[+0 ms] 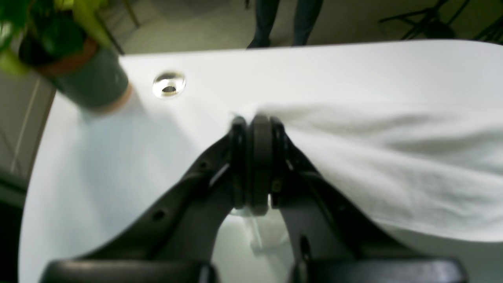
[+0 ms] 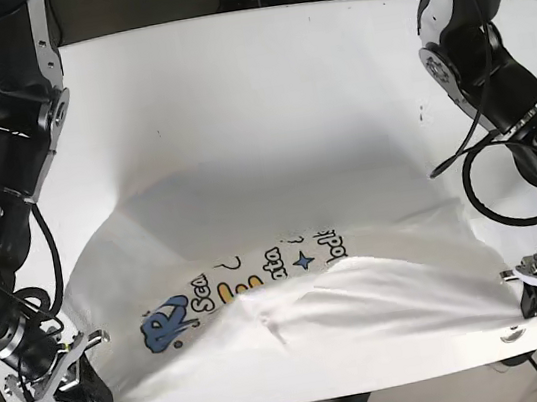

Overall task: Fold the T-shirt properly
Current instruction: 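Lift the white shirt with both grippers, shaking it out above the table, then lay the shirt down, dragging both grippers back across the table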

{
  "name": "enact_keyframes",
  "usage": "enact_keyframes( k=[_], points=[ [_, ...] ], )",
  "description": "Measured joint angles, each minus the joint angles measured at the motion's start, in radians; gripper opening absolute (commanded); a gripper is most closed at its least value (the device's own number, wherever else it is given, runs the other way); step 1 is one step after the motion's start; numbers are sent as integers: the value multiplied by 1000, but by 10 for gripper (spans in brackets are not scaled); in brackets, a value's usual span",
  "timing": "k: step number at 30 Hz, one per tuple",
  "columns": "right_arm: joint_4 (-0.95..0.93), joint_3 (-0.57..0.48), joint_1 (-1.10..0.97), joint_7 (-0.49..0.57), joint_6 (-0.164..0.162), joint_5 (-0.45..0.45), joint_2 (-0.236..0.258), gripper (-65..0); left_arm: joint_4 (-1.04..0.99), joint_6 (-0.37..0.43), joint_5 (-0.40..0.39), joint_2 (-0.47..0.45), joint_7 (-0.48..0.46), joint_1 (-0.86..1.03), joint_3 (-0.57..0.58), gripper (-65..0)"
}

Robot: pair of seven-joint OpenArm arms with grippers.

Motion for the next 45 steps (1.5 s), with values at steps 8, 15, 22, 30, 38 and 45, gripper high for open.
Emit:
enact_keyframes(
  k=[8,15,22,30,38,45],
  points=[
    [-33,-2,161,-8,3,-75,24,-650,-17,4,3,-52,0,-166,42,-650],
    [-26,-91,266,3,6,-58,79,-650,-14,6,5,-110,-4,-271,35,-650],
    [0,-85,200,1,5,-63,85,-650,-9,1,-3,-120,-4,-235,37,-650],
    [134,-63,-24,-5,8,-64,51,-650,66,-18,7,-107,6,-32,31,-650],
    [214,44,-257,-5,5,-64,2,-650,150,-32,-18,-79,-14,183,-36,-650],
    [229,140,-448,0,4,55,-35,-650,167,-26,-98,-83,-5,385,-78,-650]
  ],
)
